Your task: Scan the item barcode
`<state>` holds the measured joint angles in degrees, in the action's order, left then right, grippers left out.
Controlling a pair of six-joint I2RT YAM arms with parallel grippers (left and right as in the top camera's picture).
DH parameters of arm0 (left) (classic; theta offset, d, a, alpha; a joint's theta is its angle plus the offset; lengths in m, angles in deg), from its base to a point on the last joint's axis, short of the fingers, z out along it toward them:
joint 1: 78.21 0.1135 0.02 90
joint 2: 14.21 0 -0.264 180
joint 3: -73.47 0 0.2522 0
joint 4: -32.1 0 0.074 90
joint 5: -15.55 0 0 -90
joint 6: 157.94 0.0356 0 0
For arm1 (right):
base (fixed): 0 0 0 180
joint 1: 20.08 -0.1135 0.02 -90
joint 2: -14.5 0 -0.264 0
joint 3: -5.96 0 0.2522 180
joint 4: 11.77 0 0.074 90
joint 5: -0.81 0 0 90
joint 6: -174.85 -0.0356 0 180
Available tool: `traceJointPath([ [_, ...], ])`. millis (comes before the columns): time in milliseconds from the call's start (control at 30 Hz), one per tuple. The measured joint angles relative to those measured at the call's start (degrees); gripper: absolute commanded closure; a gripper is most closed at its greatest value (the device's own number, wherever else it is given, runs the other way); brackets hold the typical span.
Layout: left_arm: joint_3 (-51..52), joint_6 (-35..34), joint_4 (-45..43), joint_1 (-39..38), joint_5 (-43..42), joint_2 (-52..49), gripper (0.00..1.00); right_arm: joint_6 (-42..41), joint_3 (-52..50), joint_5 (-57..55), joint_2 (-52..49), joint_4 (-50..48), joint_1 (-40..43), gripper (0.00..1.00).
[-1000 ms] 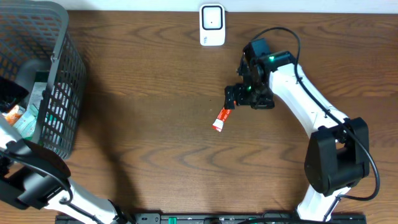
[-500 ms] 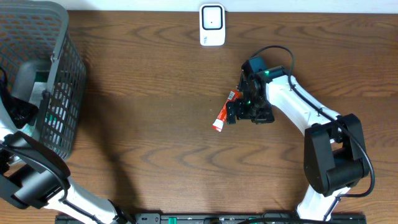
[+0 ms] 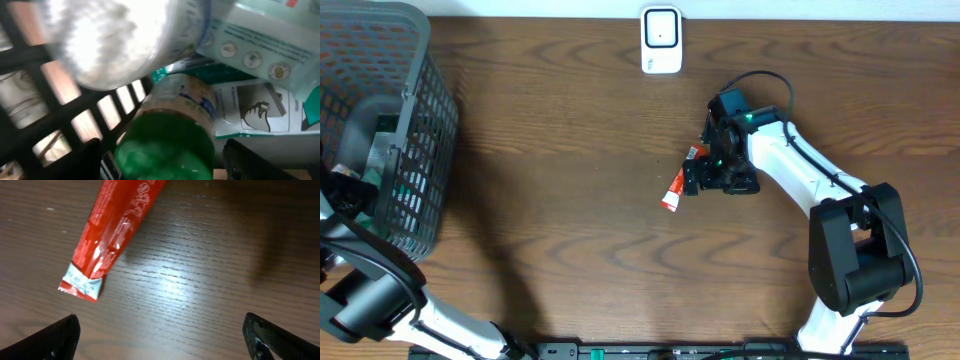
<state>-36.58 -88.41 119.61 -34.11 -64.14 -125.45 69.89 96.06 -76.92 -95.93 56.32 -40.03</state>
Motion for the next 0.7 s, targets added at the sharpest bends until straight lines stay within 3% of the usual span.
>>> traceJointPath([
  [133, 0.55, 2.56, -0.61, 0.46, -2.12, 0.0, 0.24, 0.09, -0.02, -0.76, 0.0, -0.11, 0.0, 0.01],
  [267, 0.98, 3.78, -2.19, 0.46, -2.93, 0.0, 0.35, 0.11, 0.0, -1.22, 0.0, -0.52, 0.0, 0.01],
  [600, 3.1, 4.24, -3.67, 0.48, -3.54, 0.0, 0.36, 0.11, -0.02, -1.57, 0.0, -0.94, 0.0, 0.01],
  [700, 3.13, 4.26, -3.08, 0.48, -3.52, 0.0, 0.3, 0.11, -0.02, -1.6, 0.0, -1.01, 0.0, 0.01],
])
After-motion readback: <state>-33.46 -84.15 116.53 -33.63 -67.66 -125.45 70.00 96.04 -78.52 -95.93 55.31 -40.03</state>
